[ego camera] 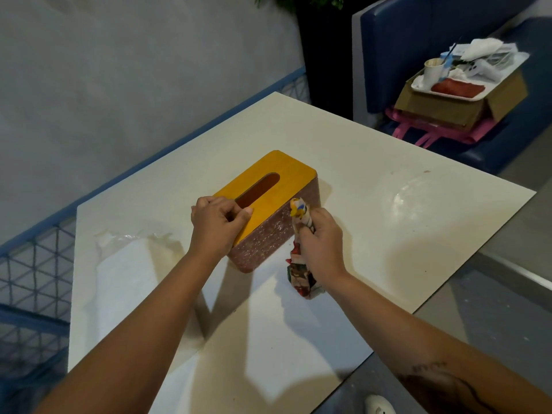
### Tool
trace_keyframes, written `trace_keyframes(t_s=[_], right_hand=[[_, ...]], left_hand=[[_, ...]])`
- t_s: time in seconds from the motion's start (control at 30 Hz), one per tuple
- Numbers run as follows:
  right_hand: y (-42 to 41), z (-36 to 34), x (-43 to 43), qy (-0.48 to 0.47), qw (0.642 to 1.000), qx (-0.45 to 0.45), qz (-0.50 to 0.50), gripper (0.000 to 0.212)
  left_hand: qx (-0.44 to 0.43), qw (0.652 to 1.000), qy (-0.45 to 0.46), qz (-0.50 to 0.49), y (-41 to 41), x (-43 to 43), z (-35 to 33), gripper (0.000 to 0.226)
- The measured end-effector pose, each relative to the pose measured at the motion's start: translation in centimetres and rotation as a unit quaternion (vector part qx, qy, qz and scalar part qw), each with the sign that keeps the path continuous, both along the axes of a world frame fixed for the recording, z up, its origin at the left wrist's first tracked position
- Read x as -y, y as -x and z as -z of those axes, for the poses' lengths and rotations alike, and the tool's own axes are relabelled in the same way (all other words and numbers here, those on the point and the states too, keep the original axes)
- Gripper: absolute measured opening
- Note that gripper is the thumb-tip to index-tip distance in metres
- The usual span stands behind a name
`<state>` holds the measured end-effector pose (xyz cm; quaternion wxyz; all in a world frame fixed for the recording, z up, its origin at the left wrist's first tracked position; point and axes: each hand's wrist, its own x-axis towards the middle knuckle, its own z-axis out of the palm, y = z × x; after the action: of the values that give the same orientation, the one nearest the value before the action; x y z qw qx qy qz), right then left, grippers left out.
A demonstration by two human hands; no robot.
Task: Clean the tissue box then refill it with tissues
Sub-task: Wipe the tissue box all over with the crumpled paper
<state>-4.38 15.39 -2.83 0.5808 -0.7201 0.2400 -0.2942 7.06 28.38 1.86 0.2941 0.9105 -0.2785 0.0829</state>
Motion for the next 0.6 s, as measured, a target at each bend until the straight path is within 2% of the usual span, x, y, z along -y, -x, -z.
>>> trace_keyframes(t_s=[0.07,0.17,0.33,0.47,0.57,0.6], right_hand=[[0.3,0.1,-0.3,0.006,1.0,0.006,-0.017,0.03],[0.3,-0.1,0.4,-0.052,0.999,0.002,0.001,0.038],[-0.4,-0.7,3.2,-0.137,0.986,-0.013,0.095,0.018],[-1.4,-0.7,3.6,-0.103,0.989,-0.017,0.101,0.02],[-1.5,-1.0,2.0,-0.05,0.994,-0.01,0.092,0.037],[-1.5,-0.9,1.2,-0.034,0.995,-0.003,0.089,0.032]], left_hand=[[-0.004,1.0,-0.01,-0.007,0.0,0.0,0.0,0.028],[-0.012,1.0,-0.017,-0.011,-0.1,0.0,0.1,0.03],[-0.019,1.0,-0.012,-0.015,-0.1,-0.1,0.0,0.03],[-0.019,1.0,-0.016,-0.017,0.2,0.0,-0.2,0.029],[-0.021,1.0,-0.013,-0.016,0.4,0.0,-0.4,0.028],[-0.021,1.0,-0.014,-0.015,0.4,0.0,-0.5,0.028]])
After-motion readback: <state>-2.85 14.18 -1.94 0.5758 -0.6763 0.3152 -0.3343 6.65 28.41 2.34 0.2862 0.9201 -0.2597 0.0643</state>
